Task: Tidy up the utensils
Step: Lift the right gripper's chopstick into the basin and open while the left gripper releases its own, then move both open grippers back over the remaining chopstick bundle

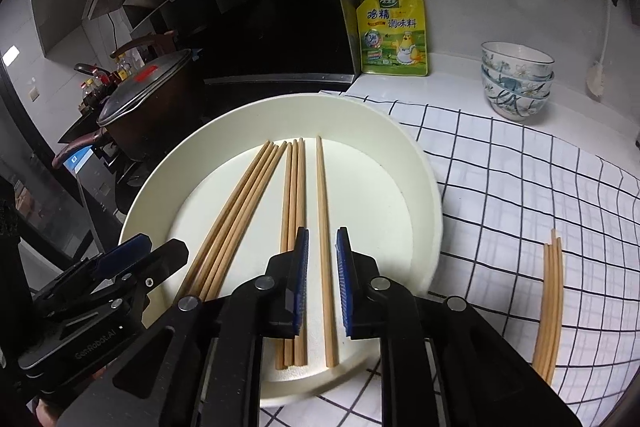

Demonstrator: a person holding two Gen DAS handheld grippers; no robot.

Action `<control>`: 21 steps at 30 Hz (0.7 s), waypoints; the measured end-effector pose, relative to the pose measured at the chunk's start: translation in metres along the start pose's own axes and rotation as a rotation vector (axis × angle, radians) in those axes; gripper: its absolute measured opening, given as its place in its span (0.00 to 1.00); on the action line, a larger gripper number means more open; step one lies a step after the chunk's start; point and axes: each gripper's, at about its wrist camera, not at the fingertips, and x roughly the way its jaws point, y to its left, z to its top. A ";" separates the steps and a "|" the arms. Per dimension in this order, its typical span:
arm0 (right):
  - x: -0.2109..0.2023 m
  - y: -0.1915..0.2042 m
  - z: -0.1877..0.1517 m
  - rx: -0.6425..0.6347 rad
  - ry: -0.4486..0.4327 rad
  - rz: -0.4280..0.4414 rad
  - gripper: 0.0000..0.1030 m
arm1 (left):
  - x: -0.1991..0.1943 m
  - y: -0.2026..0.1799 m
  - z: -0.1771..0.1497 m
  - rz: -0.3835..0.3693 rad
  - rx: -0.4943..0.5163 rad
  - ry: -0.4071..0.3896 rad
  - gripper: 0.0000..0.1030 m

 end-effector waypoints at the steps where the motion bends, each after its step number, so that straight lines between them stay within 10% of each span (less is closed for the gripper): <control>1: -0.004 -0.002 -0.002 0.003 -0.006 -0.004 0.15 | -0.002 -0.002 -0.001 -0.004 0.005 -0.002 0.56; 21: -0.071 -0.080 -0.059 0.094 -0.040 -0.143 0.29 | -0.029 -0.064 -0.038 -0.090 0.091 0.011 0.69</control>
